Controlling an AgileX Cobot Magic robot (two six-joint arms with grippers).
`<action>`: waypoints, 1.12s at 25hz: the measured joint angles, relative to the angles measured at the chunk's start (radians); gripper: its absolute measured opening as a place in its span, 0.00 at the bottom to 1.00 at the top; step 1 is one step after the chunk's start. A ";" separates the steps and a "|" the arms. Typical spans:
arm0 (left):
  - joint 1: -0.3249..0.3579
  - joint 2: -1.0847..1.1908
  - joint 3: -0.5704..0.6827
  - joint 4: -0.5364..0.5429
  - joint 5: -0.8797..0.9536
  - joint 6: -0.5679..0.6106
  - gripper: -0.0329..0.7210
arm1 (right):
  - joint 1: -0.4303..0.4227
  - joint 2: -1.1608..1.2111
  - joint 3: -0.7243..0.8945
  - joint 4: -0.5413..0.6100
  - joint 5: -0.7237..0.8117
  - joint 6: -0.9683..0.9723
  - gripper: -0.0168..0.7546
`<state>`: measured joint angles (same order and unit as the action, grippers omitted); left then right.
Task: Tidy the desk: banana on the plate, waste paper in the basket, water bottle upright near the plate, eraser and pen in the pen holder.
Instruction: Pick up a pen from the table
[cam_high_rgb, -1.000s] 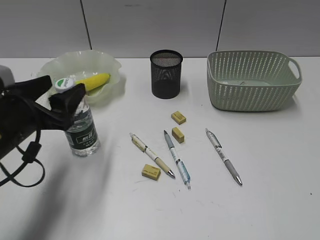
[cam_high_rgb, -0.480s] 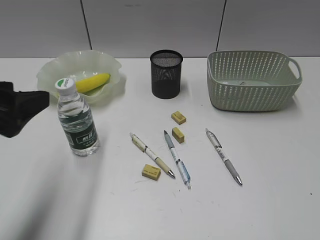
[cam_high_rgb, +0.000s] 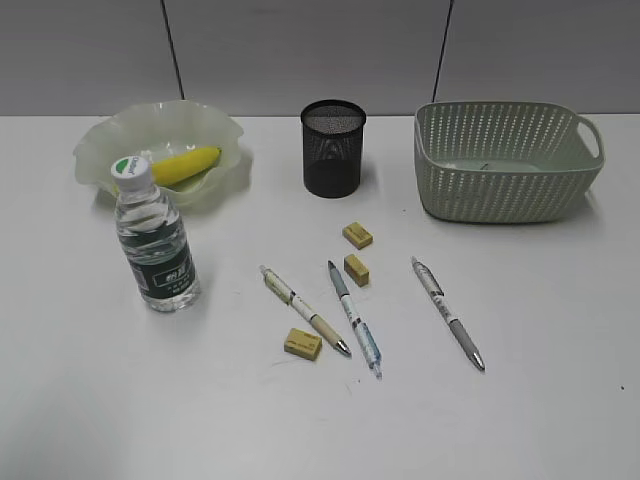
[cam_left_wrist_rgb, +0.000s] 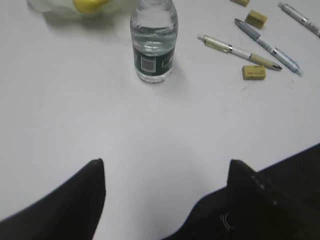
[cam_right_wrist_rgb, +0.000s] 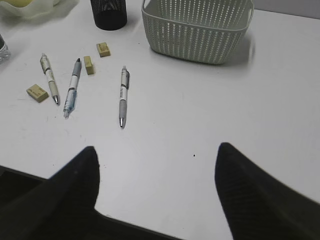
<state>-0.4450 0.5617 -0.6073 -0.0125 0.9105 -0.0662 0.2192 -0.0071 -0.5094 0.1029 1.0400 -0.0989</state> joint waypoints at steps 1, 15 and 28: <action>0.000 -0.032 -0.001 0.001 0.040 0.000 0.79 | 0.000 0.000 0.000 0.000 0.000 0.000 0.76; 0.000 -0.280 0.022 0.034 0.282 0.000 0.69 | 0.000 0.000 0.000 0.000 -0.002 0.000 0.76; 0.000 -0.511 0.029 0.035 0.255 0.000 0.64 | 0.000 0.487 -0.083 0.002 -0.109 -0.071 0.76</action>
<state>-0.4450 0.0506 -0.5785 0.0221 1.1657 -0.0662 0.2192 0.4796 -0.5922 0.1053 0.9314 -0.1694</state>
